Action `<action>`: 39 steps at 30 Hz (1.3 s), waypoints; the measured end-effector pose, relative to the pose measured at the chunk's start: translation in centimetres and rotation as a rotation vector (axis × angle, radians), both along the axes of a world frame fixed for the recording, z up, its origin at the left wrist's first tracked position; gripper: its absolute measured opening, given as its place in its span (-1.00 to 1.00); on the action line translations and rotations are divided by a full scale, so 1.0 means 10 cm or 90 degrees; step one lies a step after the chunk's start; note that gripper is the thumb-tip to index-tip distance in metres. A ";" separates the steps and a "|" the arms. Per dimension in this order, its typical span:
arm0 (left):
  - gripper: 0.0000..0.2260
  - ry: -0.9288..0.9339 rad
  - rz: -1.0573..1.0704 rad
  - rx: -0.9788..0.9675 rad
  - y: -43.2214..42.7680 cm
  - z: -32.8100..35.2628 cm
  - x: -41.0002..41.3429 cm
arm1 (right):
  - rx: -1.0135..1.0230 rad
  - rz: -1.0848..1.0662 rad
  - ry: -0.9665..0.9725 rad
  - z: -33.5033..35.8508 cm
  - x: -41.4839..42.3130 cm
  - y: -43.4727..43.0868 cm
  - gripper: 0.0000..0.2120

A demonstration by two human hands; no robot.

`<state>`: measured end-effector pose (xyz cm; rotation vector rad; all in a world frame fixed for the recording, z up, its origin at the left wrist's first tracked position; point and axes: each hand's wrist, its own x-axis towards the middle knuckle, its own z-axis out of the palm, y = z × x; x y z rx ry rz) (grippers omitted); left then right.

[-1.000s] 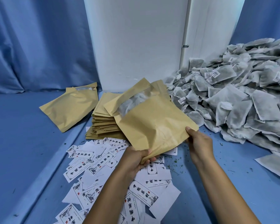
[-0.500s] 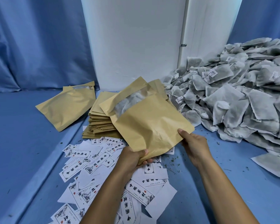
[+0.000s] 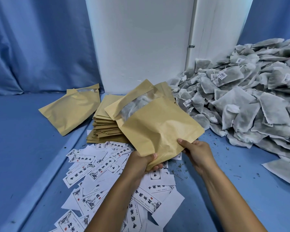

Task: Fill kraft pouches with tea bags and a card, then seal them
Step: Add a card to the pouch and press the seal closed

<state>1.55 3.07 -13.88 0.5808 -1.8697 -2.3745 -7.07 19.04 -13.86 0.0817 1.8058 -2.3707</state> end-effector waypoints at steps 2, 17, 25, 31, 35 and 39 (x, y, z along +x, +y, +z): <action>-0.92 0.005 0.000 0.005 0.00 0.01 0.00 | 0.007 -0.010 0.005 -0.01 0.00 0.00 -0.80; -0.89 0.028 0.000 0.011 -0.01 -0.01 -0.01 | 0.069 0.132 0.021 -0.03 0.16 -0.15 -0.91; -0.82 0.008 -0.057 -0.068 -0.09 0.00 0.00 | 0.023 0.084 0.010 -0.02 0.14 -0.12 -0.84; -0.87 -0.003 -0.025 -0.162 -0.04 0.01 0.03 | 0.075 0.169 0.018 -0.15 0.21 -0.27 -0.89; -0.88 -0.018 -0.030 -0.229 -0.05 0.01 0.02 | 0.051 0.156 0.010 -0.17 0.19 -0.28 -0.86; -0.90 -0.013 -0.057 -0.195 -0.04 0.04 0.02 | -0.001 0.139 -0.007 -0.06 0.17 -0.21 -0.86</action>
